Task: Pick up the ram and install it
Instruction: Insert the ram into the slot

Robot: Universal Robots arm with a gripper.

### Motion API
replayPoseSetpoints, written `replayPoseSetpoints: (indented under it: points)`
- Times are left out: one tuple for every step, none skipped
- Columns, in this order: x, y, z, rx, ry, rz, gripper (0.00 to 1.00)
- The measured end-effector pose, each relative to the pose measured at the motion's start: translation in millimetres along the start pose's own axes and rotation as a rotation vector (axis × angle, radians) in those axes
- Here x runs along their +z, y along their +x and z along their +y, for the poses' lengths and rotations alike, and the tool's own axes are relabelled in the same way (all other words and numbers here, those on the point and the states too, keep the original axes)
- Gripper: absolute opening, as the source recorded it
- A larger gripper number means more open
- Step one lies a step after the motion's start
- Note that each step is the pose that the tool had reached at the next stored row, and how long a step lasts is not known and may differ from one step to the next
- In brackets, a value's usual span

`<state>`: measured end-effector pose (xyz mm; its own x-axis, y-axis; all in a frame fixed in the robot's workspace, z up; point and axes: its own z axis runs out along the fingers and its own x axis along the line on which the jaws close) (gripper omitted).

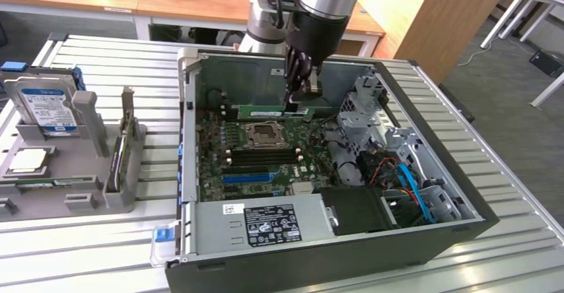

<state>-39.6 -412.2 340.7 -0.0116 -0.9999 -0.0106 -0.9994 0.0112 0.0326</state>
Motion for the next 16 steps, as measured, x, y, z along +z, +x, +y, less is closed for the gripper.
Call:
replayPoseSetpoints:
  points:
    - [1.0,0.0,-0.1,0.000,0.0000,0.0000,0.12]
    - [2.0,0.0,-0.1,0.000,0.0000,0.0000,0.12]
    - [3.2,0.0,-0.1,0.000,0.0000,0.0000,0.12]
    - [4.4,0.0,-0.2,0.000,0.0000,-0.0001,0.12]
    - [5.8,0.0,-0.2,0.000,0.0000,-0.0001,0.12]
    - [7.1,0.1,-0.2,0.000,0.0000,-0.0001,0.12]
    - [8.3,0.1,-0.3,0.000,0.0001,0.0000,0.12]
    - [9.4,0.1,-0.3,0.000,0.0001,-0.0001,0.12]
    - [10.2,0.1,-0.3,0.000,0.0001,0.0000,0.12]
    - [11.1,0.1,-0.4,0.000,0.0000,0.0000,0.12]
    - [11.9,0.1,-0.4,0.000,0.0000,0.0000,0.12]
    - [12.8,0.1,-0.4,0.000,0.0000,0.0000,0.12]
    - [13.7,0.1,-0.5,0.000,0.0001,0.0000,0.12]
    - [14.7,0.1,-0.5,0.000,0.0000,0.0001,0.12]
    - [15.6,0.2,-0.5,0.000,0.0000,0.0000,0.12]
    - [16.7,0.2,-0.6,0.000,0.0000,0.0000,0.12]
